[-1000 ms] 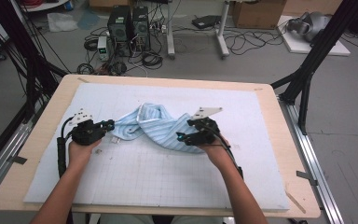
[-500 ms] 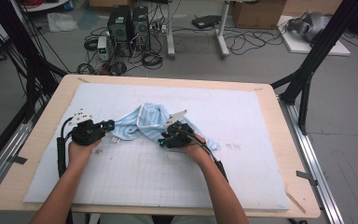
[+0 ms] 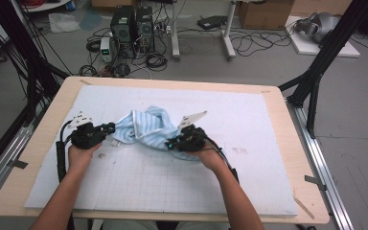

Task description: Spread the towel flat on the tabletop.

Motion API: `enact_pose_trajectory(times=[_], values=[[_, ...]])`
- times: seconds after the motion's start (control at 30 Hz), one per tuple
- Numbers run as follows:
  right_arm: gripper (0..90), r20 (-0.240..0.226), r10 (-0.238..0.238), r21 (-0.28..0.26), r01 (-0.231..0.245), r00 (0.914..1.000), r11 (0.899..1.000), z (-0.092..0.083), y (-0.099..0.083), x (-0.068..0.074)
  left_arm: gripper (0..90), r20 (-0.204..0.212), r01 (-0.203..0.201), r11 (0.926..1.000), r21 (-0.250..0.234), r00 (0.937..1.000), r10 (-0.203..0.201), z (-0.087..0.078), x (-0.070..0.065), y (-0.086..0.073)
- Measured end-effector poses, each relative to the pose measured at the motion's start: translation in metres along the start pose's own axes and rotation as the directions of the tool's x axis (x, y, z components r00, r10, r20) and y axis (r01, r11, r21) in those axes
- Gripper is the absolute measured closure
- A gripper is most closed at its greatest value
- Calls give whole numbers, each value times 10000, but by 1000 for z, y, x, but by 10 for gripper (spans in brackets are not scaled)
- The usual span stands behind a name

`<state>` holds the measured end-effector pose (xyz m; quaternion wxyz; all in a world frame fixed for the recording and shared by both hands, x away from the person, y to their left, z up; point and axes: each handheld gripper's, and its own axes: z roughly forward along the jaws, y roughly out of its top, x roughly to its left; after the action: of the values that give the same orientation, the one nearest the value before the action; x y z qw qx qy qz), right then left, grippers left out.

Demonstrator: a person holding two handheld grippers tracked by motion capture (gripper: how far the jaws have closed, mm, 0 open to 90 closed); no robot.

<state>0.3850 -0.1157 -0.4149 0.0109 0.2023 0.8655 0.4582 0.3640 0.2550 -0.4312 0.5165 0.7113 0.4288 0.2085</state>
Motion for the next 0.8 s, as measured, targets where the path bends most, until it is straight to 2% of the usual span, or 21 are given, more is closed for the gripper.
enact_pose_trajectory(times=[0.03,0.07,0.1,0.13,0.2,0.23,0.27,0.37,0.4,0.5,0.53,0.57,0.6,0.63,0.67,0.7,0.73,0.77,0.8], values=[[811,488,195,-309,-181,9986,9994,-9,0,-5,831,11,-41,10000,34,10000,41,1,-1,0],[812,1144,389,-501,-334,9927,9982,-18,0,-10,831,8,-93,9999,51,10000,93,2,-2,0],[812,1719,704,-650,-600,9826,9961,-27,-2,-16,825,-26,-201,9997,111,9998,201,3,-3,0],[814,2246,1069,-758,-920,9686,9929,-34,-5,-22,797,-87,-233,9997,117,9997,234,4,-4,0],[816,3234,1705,-983,-1462,9308,9844,-47,-13,-34,639,-359,-20,10000,97,9994,23,7,-6,0],[816,3692,2048,-1126,-1751,9065,9781,-53,-16,-39,545,-454,31,9999,131,9990,-25,7,-5,0],[816,4018,2313,-1246,-1973,8861,9724,-58,-20,-44,517,-469,33,9999,122,9989,-27,7,-5,0],[815,4965,3020,-1627,-2545,8138,9533,-71,-30,-56,505,-538,44,10000,76,9985,-40,6,-4,0],[815,5193,3190,-1681,-2712,7928,9477,-74,-33,-60,504,-569,35,10000,50,9984,-32,6,-4,0],[810,6065,3209,-1349,-3037,7274,9432,-78,-40,-67,504,-550,41,10000,53,9985,-38,6,-4,0],[802,6344,3098,-1115,-3128,7082,9433,-79,-43,-69,503,-542,33,10000,66,9985,-29,6,-4,0],[791,6521,3034,-865,-3294,6948,9402,-79,-45,-70,503,-538,9,10000,74,9986,-5,6,-4,0],[764,6696,2907,-591,-3412,6835,9381,-78,-46,-72,503,-537,2,10000,67,9986,1,6,-4,0],[684,6859,2779,-416,-3450,6726,9377,-76,-46,-71,504,-545,-4,10000,67,9985,8,6,-4,0],[584,6904,2704,-406,-3372,6710,9406,-75,-45,-70,503,-543,-2,10000,48,9985,5,5,-3,0],[525,6818,2766,-629,-3224,6773,9445,-75,-43,-68,504,-554,37,10000,10,9985,-37,5,-3,0],[471,6706,2742,-834,-2972,6893,9512,-73,-39,-65,503,-566,37,10000,-19,9984,-38,5,-2,0],[436,6588,2635,-996,-2655,7046,9590,-71,-35,-61,504,-559,83,10000,-42,9984,-85,5,-2,0],[400,6402,2531,-1109,-2387,7254,9647,-69,-30,-58,504,-556,70,10000,-30,9984,-72,4,-2,0]])
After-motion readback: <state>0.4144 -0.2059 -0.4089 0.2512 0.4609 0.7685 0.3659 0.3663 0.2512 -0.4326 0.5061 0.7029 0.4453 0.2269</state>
